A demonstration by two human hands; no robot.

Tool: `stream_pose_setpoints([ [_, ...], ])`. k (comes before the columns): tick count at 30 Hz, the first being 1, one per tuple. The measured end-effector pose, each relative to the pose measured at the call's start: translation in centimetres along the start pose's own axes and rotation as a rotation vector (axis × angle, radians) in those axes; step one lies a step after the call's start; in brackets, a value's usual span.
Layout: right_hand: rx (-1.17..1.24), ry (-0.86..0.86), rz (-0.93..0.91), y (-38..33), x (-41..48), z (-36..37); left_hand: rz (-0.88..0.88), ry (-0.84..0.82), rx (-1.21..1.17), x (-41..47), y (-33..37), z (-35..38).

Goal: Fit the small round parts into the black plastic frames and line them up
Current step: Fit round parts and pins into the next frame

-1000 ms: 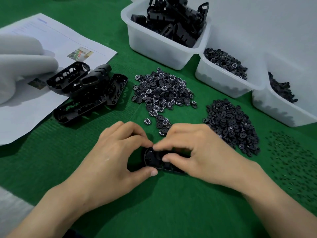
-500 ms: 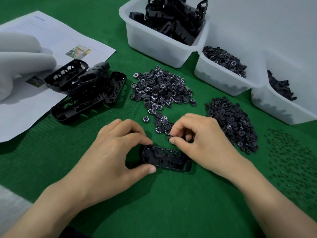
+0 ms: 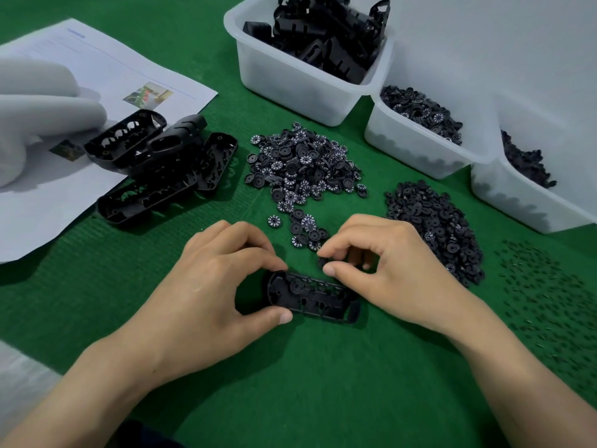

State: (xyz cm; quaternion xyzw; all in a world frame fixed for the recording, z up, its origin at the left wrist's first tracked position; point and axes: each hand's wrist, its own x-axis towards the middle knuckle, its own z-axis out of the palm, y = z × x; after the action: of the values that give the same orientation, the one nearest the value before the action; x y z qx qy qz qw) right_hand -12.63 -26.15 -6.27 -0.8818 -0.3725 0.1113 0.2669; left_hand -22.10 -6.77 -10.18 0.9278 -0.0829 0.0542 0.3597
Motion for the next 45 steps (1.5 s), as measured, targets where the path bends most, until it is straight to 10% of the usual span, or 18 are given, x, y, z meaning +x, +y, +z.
stream_pose_setpoints([
  [20,-0.274,-0.055,-0.320,-0.8,-1.0,0.2,0.005,0.000,0.005,0.0,0.0,0.0],
  [45,-0.080,0.165,0.141,0.0,1.4,1.7,0.004,0.005,0.003,0.0,-0.1,0.0],
])
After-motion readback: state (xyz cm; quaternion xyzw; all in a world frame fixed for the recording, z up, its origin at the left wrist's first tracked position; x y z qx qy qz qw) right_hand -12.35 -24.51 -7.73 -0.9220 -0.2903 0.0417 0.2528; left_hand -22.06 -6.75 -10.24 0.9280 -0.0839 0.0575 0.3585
